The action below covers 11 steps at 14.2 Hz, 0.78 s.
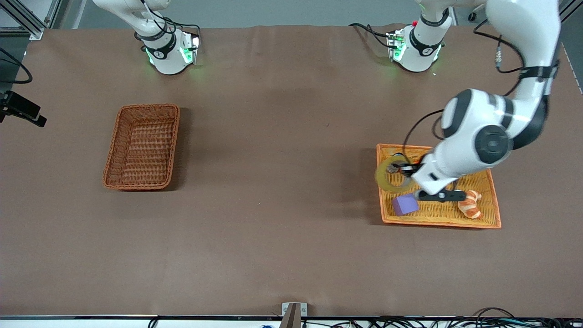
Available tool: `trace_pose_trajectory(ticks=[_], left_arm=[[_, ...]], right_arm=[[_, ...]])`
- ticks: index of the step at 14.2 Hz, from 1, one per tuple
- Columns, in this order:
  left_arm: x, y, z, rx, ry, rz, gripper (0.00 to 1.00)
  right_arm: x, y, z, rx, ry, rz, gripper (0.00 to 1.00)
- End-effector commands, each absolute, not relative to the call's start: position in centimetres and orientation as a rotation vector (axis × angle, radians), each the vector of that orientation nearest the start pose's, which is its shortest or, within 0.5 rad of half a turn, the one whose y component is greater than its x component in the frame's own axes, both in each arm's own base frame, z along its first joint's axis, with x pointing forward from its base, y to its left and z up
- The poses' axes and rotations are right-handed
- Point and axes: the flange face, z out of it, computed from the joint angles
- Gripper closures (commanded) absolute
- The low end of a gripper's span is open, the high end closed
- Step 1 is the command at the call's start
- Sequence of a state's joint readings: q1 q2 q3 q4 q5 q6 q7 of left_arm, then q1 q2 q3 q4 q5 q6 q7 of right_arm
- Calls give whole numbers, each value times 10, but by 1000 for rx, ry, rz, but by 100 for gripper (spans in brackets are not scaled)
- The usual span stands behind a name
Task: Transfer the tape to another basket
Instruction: 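Lift the tape roll and carry it toward the table middle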
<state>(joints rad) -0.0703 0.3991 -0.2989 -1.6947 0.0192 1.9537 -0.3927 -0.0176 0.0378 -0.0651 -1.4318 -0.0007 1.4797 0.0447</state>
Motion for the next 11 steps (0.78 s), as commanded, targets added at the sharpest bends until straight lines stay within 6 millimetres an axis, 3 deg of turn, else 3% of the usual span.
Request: trace_pose_trajectory(ticks=[1,4,5,9,11], left_arm=[[606,-313,340,-3175,-218,273,100],[588,-402,294,-3199,-392,239,100],[581,-420,284,-3210,-432,220,100],[546,-480,240,-3234,-493,158,99],[544,-486,229,-3224,-512,130,95]], right_arm=[[548,-47,662,-3116,186,-25,0],[548,-47,662,-3116,186,-25,0],[548,-47,662,-3116,186,-27,0],[548,-47,662,-3116,186,-27,0],[548,-47,662,-3116,186,-27,0]])
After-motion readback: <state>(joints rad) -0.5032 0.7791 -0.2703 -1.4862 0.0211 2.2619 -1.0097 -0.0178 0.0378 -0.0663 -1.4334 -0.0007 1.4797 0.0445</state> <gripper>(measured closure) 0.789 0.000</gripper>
